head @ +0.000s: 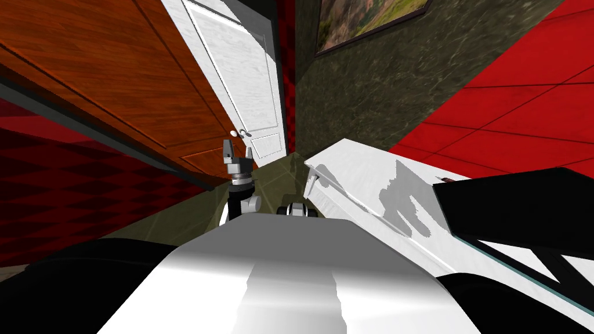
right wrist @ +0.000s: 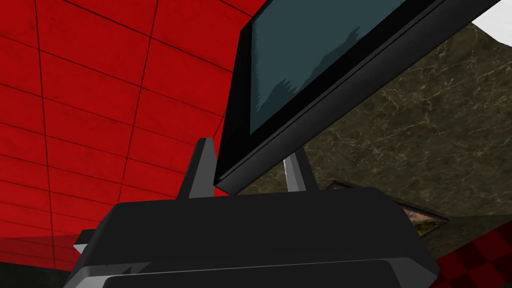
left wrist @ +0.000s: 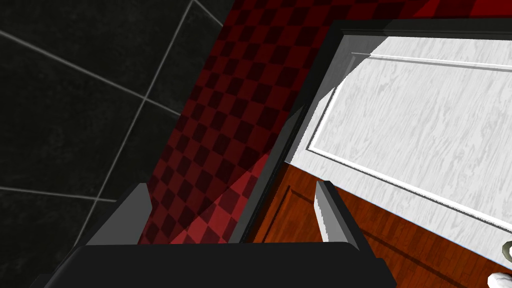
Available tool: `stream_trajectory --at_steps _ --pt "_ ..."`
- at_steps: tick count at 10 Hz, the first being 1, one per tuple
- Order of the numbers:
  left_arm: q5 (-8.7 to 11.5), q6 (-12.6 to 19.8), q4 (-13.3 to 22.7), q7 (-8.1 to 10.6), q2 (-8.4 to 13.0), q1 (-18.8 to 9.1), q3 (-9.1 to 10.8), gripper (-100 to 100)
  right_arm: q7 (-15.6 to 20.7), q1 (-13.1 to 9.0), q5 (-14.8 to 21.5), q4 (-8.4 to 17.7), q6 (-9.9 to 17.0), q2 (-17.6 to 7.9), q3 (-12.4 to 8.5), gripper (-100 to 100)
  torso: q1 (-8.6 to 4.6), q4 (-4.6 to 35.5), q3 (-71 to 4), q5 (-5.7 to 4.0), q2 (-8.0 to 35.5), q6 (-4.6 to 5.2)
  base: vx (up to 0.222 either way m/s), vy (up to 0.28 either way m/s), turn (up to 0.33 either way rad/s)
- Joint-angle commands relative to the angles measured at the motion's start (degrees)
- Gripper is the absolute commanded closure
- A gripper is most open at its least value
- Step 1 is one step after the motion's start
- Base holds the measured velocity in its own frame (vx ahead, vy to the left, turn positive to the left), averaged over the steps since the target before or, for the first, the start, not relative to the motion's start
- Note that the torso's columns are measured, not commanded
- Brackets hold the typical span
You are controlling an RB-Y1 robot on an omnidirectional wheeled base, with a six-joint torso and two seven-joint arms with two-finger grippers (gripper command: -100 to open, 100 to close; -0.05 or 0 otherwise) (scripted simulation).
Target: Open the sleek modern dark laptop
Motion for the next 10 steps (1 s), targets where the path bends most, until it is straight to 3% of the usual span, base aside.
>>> stream_trajectory --at_steps 1,3,4,5,10 --pt "0.0 0.0 0.0 0.0 0.0 0.0 0.0 0 -3.09 -3.2 -3.59 3.29 -1.44 0.83 2.46 100 -0.05 -0.02 0.04 -0.13 -0.02 0.04 -0.123 -0.067 0.023" --pt "0.0 0.0 0.0 0.0 0.0 0.0 0.0 0 -4.64 -4.6 -5.41 4.69 -1.9 1.03 3.35 100 -0.05 -0.07 0.0 -0.2 -0.12 0.0 -0.093 -0.047 0.006" --pt "0.0 0.0 0.0 0.0 0.0 0.0 0.0 0 -4.06 -4.52 -4.84 4.32 -1.67 0.62 2.38 100 -0.13 -0.12 -0.13 -0.15 -0.25 -0.01 -0.033 -0.015 -0.003" --pt "0.0 0.0 0.0 0.0 0.0 0.01 0.0 0 -5.35 -6.63 -6.48 5.99 -2.22 1.18 3.56 100 0.08 -0.15 -0.32 0.12 -0.41 -0.1 -0.05 -0.028 -0.003" --pt "0.0 0.0 0.0 0.0 0.0 0.01 0.0 0 -8.07 -11.53 -10.22 9.78 -3.3 2.62 6.72 100 0.42 -0.21 -0.44 0.28 -0.55 -0.35 -0.071 -0.039 0.018"
